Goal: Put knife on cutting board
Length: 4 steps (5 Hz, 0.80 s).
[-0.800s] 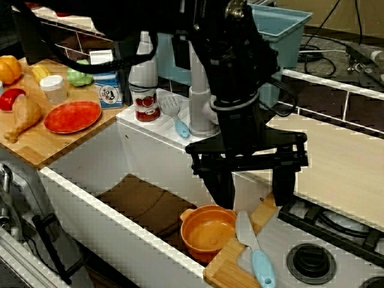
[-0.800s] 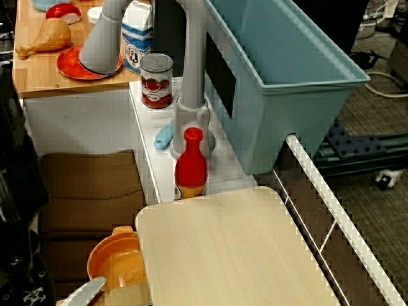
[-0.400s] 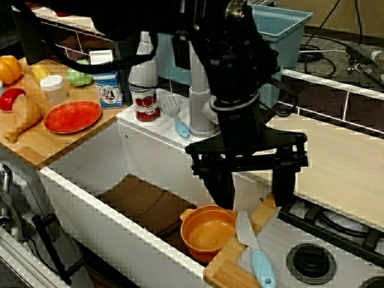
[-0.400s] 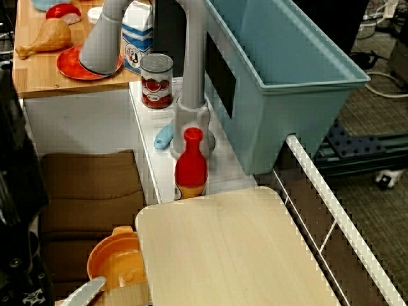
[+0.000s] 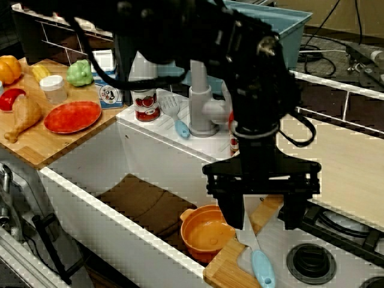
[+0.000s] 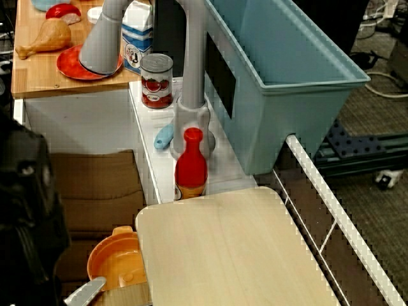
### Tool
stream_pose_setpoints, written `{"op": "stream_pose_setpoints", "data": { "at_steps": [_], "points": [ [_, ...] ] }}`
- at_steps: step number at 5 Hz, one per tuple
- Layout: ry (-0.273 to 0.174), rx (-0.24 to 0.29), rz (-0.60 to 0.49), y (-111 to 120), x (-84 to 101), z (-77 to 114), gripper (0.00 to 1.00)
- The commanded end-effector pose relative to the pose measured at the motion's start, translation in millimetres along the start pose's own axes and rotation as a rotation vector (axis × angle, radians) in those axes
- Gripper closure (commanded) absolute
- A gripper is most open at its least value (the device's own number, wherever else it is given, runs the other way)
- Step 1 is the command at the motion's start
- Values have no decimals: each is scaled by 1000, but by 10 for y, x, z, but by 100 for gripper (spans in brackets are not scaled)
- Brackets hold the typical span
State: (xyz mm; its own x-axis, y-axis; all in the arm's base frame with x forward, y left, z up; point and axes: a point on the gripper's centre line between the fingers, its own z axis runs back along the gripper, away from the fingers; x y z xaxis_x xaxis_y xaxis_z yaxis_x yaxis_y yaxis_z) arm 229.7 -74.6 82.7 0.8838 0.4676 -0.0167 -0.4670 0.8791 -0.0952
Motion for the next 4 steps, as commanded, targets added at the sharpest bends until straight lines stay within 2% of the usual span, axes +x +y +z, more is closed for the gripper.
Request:
{"op": "stream_pose_setpoints", "data": {
  "at_steps": [1, 2, 4],
  "points": [
    [-55, 8, -10, -35, 117, -19, 0],
    [-75, 47, -7, 10, 127, -144, 0],
    [-74, 67, -7, 26, 148, -238, 0]
  ]
}}
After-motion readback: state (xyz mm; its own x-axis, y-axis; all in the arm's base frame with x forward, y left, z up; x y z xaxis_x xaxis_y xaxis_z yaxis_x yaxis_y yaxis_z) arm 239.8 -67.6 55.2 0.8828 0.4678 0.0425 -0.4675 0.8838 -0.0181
